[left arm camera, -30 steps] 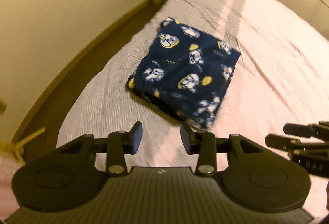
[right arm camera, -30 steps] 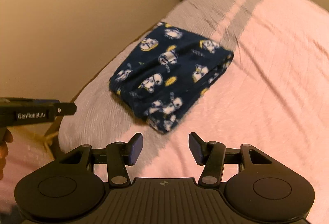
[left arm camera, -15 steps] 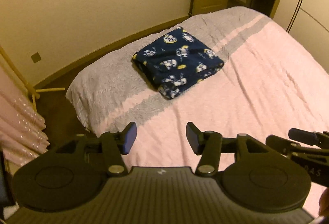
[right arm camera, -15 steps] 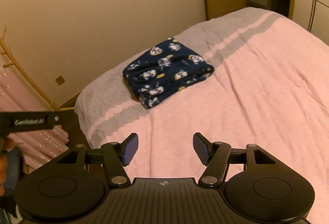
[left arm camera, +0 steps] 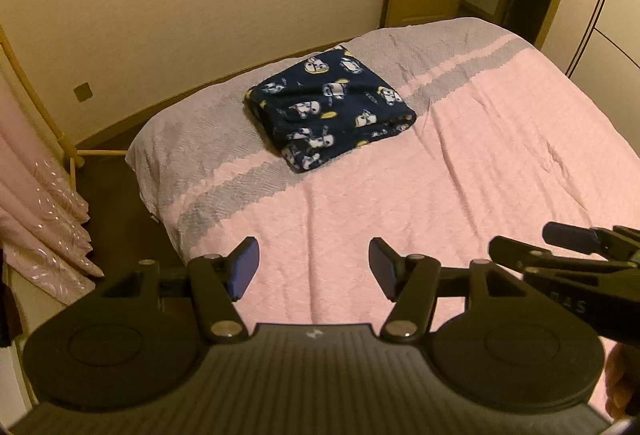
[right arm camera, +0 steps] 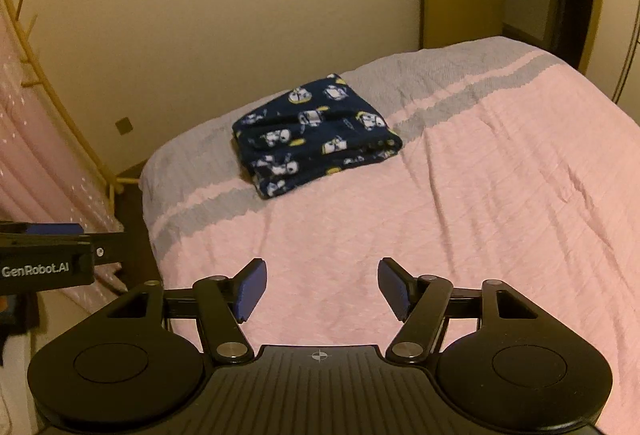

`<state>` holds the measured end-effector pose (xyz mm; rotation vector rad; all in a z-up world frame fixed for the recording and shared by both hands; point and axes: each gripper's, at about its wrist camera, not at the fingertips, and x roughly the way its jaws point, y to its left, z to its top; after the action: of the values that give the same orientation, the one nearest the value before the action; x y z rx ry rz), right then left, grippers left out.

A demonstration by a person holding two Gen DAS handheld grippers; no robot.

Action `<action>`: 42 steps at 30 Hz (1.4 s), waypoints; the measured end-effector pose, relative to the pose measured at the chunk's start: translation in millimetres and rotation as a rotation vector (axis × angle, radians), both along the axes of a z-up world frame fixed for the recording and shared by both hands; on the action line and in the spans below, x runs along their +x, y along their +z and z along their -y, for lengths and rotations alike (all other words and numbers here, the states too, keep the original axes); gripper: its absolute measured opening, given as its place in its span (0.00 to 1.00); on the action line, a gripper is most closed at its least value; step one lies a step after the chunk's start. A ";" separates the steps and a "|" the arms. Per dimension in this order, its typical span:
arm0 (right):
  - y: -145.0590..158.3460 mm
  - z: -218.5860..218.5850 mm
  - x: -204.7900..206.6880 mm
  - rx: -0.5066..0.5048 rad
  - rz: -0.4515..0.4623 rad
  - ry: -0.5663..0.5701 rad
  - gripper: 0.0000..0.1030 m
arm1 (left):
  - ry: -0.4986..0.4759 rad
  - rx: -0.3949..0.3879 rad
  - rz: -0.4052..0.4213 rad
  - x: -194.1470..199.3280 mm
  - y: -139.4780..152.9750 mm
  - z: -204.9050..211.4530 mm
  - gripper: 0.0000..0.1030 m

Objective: Fold clothes

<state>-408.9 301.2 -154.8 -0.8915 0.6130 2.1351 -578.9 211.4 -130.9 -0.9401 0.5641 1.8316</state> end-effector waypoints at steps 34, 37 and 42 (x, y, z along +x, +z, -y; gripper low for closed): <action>-27.4 -53.8 23.3 -0.052 0.083 0.021 0.65 | 0.060 -0.080 0.005 45.5 -24.1 -32.0 0.55; -29.1 -60.7 21.0 -0.055 0.086 0.025 0.65 | 0.068 -0.087 0.008 42.8 -28.2 -39.7 0.56; -35.7 -73.3 13.7 -0.066 0.101 0.032 0.65 | 0.076 -0.097 0.010 37.7 -36.4 -54.2 0.55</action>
<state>-395.3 374.5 -190.4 -1.0446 0.6240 2.0938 -541.2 265.6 -167.3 -1.0478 0.6226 1.8796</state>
